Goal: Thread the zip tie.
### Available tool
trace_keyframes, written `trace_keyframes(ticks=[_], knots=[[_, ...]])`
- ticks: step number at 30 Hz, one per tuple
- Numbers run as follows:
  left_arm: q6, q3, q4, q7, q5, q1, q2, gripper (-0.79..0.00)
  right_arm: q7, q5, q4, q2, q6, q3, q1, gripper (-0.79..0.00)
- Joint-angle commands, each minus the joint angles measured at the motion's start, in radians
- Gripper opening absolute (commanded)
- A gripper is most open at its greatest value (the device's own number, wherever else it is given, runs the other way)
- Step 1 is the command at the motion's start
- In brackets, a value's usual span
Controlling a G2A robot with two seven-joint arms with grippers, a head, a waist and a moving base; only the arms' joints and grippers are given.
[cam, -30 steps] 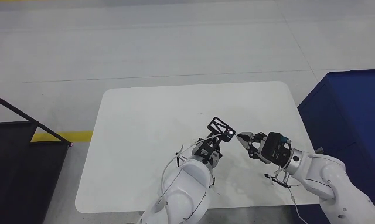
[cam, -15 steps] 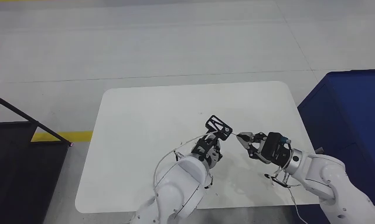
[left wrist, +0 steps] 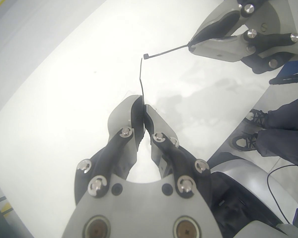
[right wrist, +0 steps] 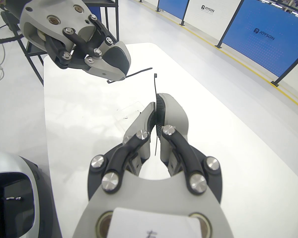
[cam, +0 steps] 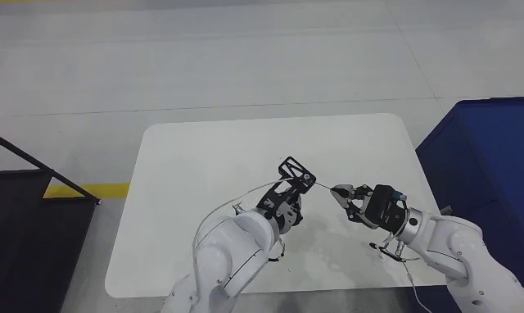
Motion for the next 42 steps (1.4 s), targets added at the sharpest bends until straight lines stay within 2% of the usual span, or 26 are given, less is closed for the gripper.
trace_keyframes(ticks=[1,3,5,8,10,13,17,18,23,27,30,32,36,42], knots=[[-0.023,0.006,0.018,-0.023,0.008,0.014,0.004,-0.785,-0.012,0.049,0.003,-0.003,0.011,-0.004,0.001,-0.785],[-0.046,-0.017,0.005,-0.126,-0.194,0.019,0.002,-0.785,-0.043,0.105,0.015,-0.003,-0.039,0.014,0.021,-0.785],[-0.027,-0.095,-0.002,-0.281,-0.451,-0.012,0.003,-0.785,-0.086,0.143,0.056,0.001,-0.094,0.067,0.034,-0.785],[0.012,-0.186,0.076,-0.306,-0.828,-0.079,0.02,-0.785,-0.135,0.224,0.129,0.008,-0.222,0.145,0.027,-0.785],[0.088,-0.204,0.153,-0.306,-1.109,-0.149,0.047,-0.785,-0.133,0.258,0.164,0.014,-0.307,0.184,0.027,-0.785],[0.172,-0.167,0.248,-0.306,-1.455,-0.258,0.103,-0.785,-0.121,0.296,0.141,0.024,-0.307,0.172,0.017,-0.785],[0.206,-0.13,0.351,-0.306,-1.844,-0.333,0.167,-0.785,-0.113,0.305,0.125,0.033,-0.307,0.157,0.017,-0.785],[0.207,-0.11,0.359,-0.306,-1.856,-0.352,0.178,-0.785,-0.113,0.305,0.125,0.033,-0.307,0.157,0.017,-0.785],[0.207,-0.11,0.359,-0.306,-1.856,-0.352,0.178,-0.785,-0.113,0.305,0.125,0.033,-0.307,0.157,0.017,-0.785],[0.268,-0.088,0.398,-0.232,-2.151,-0.296,0.164,-0.785,-0.157,0.266,0.068,0.027,-0.307,0.136,-0.003,-0.785],[0.246,-0.088,0.435,-0.14,-2.207,-0.294,0.158,-0.785,-0.236,0.21,0.038,0.025,-0.307,0.125,-0.026,-0.785],[0.254,-0.077,0.444,-0.123,-2.275,-0.29,0.153,-0.785,-0.305,0.169,0.026,0.026,-0.307,0.124,-0.045,-0.785],[0.246,-0.086,0.455,-0.071,-2.289,-0.278,0.155,-0.785,-0.448,0.107,0.032,0.028,-0.307,0.137,-0.077,-0.785],[0.247,-0.087,0.454,-0.062,-2.283,-0.276,0.156,-0.785,-0.448,0.107,0.032,0.028,-0.307,0.137,-0.077,-0.785]])
